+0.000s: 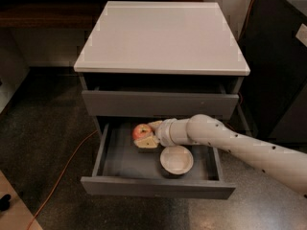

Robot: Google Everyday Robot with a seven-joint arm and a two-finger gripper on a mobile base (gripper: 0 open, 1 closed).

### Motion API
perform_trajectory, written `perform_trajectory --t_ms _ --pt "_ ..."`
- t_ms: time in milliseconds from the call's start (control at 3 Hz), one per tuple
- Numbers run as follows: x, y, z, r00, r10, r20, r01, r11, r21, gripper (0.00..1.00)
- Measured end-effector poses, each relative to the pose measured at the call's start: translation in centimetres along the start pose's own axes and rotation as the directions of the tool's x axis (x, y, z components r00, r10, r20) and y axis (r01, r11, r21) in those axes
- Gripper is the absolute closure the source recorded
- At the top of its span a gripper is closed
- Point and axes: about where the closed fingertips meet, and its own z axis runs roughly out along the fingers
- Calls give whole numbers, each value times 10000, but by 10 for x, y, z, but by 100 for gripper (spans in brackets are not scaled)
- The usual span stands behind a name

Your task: Pick apple from middle drawer and place on counter

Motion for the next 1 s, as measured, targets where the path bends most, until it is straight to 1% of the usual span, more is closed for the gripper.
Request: perform_trajectory --t_ms 333,667,1000 --pt "-10 3 -5 9998 101 182 -96 9996 -254 100" --pt "-41 -3 -26 9979 220 604 -193 9988 -445 100" --pt "-74 -15 -52 9951 164 975 -111 9984 -554 100"
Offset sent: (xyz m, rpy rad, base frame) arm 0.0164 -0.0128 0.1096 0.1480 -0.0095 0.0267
